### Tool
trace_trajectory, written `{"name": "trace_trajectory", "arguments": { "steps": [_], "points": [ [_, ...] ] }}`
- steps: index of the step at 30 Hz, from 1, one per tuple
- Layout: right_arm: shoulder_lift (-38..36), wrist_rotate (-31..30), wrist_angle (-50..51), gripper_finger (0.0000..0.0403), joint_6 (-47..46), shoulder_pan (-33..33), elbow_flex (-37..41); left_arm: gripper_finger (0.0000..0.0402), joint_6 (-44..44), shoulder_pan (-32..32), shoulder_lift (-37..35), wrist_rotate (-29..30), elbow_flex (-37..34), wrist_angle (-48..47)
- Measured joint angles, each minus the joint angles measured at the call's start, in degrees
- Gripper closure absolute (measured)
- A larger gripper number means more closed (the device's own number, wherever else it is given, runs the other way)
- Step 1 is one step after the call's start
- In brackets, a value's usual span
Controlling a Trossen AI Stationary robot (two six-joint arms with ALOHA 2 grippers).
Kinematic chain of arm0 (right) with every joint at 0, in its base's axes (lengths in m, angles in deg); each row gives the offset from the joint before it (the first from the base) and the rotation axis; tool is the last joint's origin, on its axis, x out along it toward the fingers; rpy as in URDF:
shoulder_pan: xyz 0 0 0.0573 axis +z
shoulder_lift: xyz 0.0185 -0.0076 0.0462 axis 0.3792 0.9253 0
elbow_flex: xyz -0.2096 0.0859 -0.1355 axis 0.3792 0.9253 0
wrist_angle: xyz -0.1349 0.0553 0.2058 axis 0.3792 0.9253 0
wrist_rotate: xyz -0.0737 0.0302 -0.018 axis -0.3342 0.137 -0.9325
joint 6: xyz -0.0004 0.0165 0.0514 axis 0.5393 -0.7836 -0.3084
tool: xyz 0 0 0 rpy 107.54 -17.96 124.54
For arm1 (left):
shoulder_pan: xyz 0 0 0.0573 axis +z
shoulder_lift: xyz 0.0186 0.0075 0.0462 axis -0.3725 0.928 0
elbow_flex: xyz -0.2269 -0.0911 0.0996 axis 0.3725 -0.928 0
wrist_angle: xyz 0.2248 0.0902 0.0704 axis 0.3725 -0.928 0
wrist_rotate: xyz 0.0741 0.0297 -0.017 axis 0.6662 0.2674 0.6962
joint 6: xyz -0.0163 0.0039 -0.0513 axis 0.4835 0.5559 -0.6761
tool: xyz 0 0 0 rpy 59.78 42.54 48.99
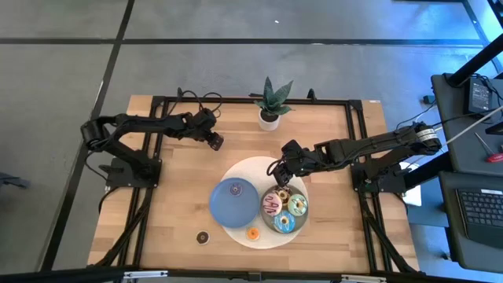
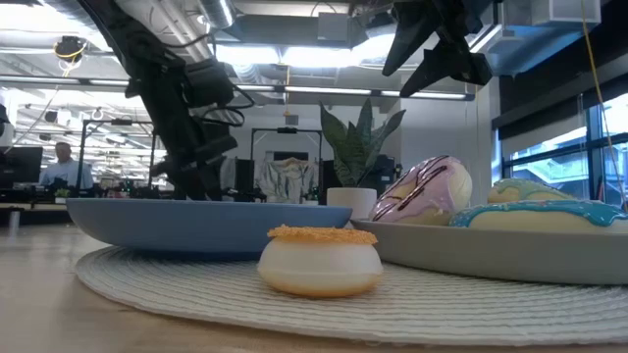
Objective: Pick & Place donuts
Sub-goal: Put the small brown donut on the blue plate
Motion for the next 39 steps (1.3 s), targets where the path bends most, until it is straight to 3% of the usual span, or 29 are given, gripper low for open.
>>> {"name": "trace_trajectory", "arguments": {
  "steps": [14, 24, 39],
  "points": [
    [0.0, 0.0, 0.0, 0.0228, 0.1, 0.0, 0.0, 0.0214, -0.1, 0.2, 6.0, 2.4, 0.1, 2.6],
    [0.0, 0.0, 0.0, 0.0228, 1.4, 0.0, 0.0, 0.0218, -0.7, 0.2, 6.1, 0.1, 0.0, 3.0],
    [0.0, 0.0, 0.1, 0.0228, 1.5, 0.0, 0.0, 0.0327, -2.0, 0.2, 6.1, -0.2, 0.0, 3.5]
  ]
}}
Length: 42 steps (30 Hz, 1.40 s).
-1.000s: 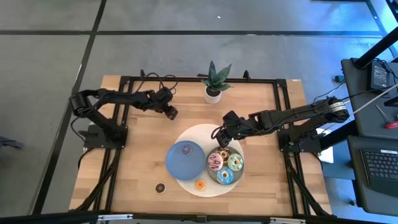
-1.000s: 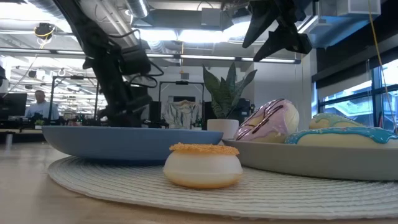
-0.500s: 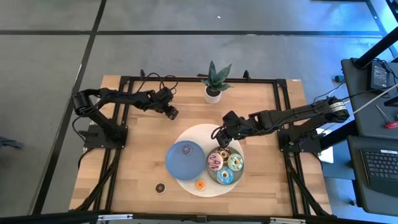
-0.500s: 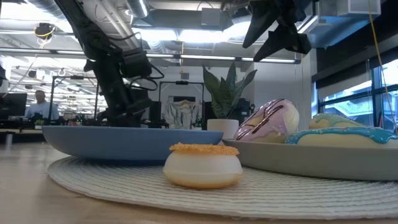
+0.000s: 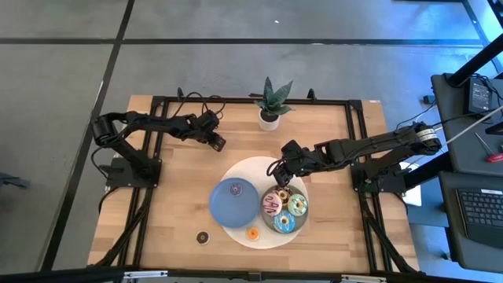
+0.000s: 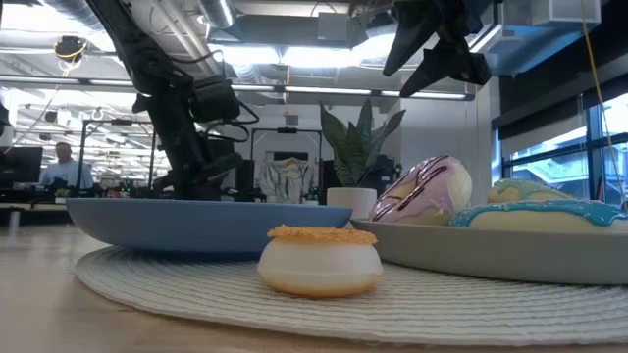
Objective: Pick & Place donuts
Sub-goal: Put the small brown donut on the blue plate
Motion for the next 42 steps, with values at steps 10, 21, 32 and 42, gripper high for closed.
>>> {"name": "trace_trajectory", "arguments": {
  "steps": [10, 21, 32, 42],
  "points": [
    [0.0, 0.0, 0.1, 0.0228, 0.6, -0.2, 0.0, 0.0354, 1.0, -0.8, -7.3, -12.0, -0.1, -0.1],
    [0.0, 0.1, 0.1, 0.0228, 5.9, -0.2, 0.0, 0.0361, 3.1, -22.0, -19.3, -17.8, -0.1, -0.1],
    [0.0, 1.5, 0.4, 0.0228, 8.3, -0.2, 0.0, 0.0372, -9.9, -44.9, -16.9, 1.9, 0.0, -0.1],
    [0.0, 1.5, 0.3, 0.0228, 8.9, -0.2, 0.0, 0.0373, -17.6, -50.8, -6.8, 5.1, 0.0, 0.1]
  ]
}}
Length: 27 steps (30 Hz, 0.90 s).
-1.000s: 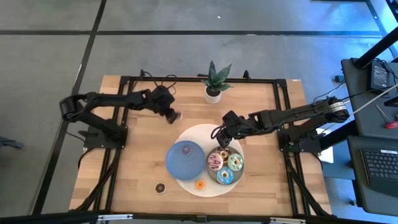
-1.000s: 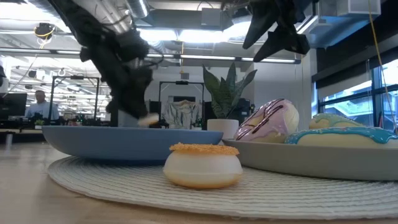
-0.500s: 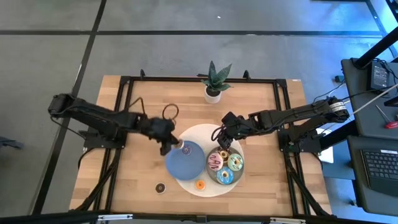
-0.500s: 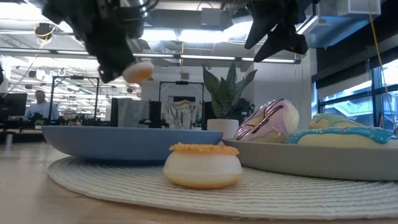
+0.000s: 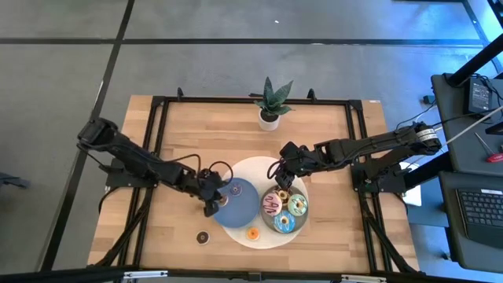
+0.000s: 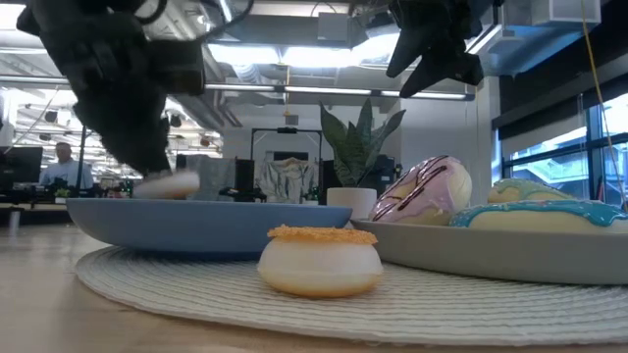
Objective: Pick & Place donuts
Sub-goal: Put the small brown donut on the blue plate
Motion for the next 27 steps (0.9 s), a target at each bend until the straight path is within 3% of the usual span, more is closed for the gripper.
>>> {"name": "trace_trajectory", "arguments": {
  "steps": [8, 27],
  "points": [
    [0.0, 0.0, 0.0, 0.0228, 0.0, 0.0, 0.0, 0.0373, -0.9, 0.2, 4.1, -0.4, 0.0, 2.8],
    [0.0, 0.0, -0.1, 0.0228, -0.1, 0.0, 0.0, 0.0362, -1.0, 0.2, 4.1, -0.4, 0.0, 3.3]
  ]
}}
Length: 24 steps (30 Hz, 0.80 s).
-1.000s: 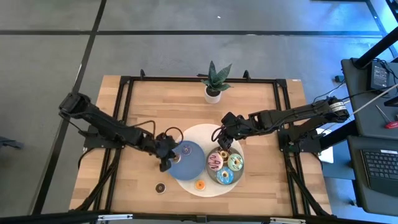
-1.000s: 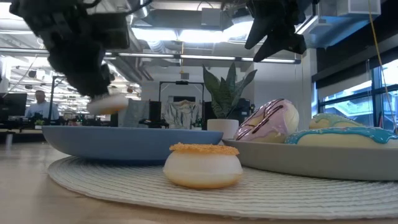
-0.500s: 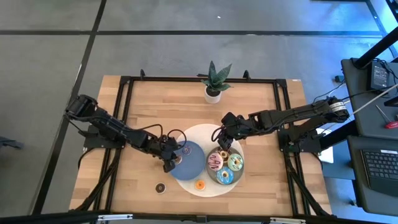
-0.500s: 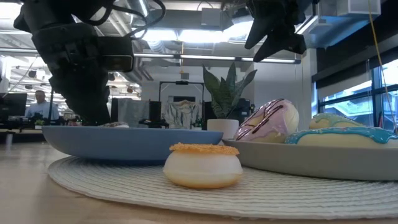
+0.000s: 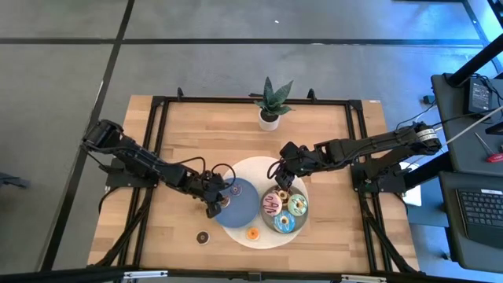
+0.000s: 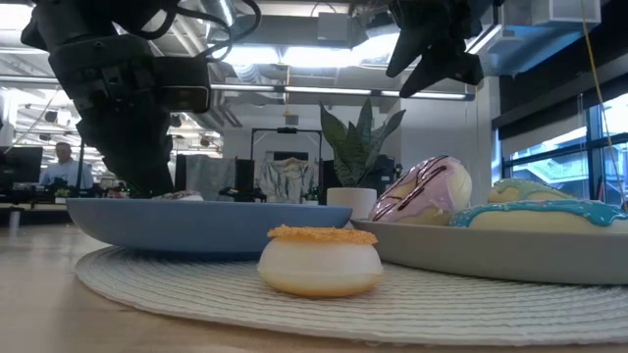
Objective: Pick & Place donuts
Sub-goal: Put the small brown donut on the blue plate, then put the small black donut on the blue plate
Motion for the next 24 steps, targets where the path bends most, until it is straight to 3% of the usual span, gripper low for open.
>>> {"name": "trace_trajectory", "arguments": {
  "steps": [15, 24],
  "points": [
    [0.0, 0.0, 0.0, 0.0228, 0.0, 0.0, 0.0, 0.0296, -1.4, 0.3, -0.5, -0.7, 0.0, -0.2],
    [0.0, -0.4, 0.0, 0.0228, 0.2, 0.0, 0.0, 0.0288, 8.1, 0.5, -11.6, -6.3, 1.1, -2.0]
  ]
}}
